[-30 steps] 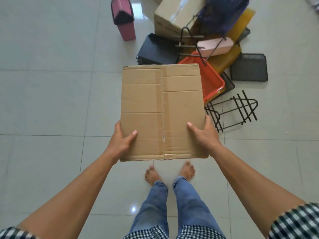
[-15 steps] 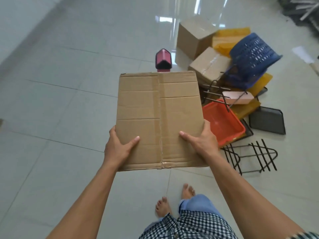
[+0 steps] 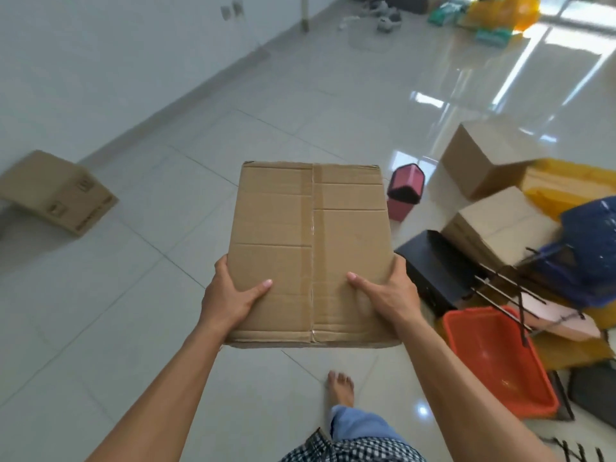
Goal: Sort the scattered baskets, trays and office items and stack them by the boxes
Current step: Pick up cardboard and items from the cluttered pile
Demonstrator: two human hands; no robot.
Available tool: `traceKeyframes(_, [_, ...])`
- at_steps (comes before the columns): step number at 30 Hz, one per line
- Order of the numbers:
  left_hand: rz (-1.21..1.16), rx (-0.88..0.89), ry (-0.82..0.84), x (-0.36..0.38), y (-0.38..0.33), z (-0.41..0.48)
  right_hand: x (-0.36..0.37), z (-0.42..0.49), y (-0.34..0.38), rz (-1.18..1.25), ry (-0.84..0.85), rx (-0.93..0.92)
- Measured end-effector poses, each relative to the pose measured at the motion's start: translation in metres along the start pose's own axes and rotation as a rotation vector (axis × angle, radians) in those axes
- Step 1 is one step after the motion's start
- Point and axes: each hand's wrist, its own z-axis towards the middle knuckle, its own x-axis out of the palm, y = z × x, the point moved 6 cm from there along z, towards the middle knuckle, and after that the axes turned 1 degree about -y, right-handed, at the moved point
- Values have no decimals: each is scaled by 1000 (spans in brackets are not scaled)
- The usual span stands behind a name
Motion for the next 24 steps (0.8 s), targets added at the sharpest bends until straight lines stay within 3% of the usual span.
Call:
traceKeyframes(12, [-63, -131, -233, -37, -26, 94, 51, 141, 122, -97, 182, -166])
traceKeyframes(24, [-141, -183, -320, -143, 6, 245, 195, 228, 263, -136, 260, -227])
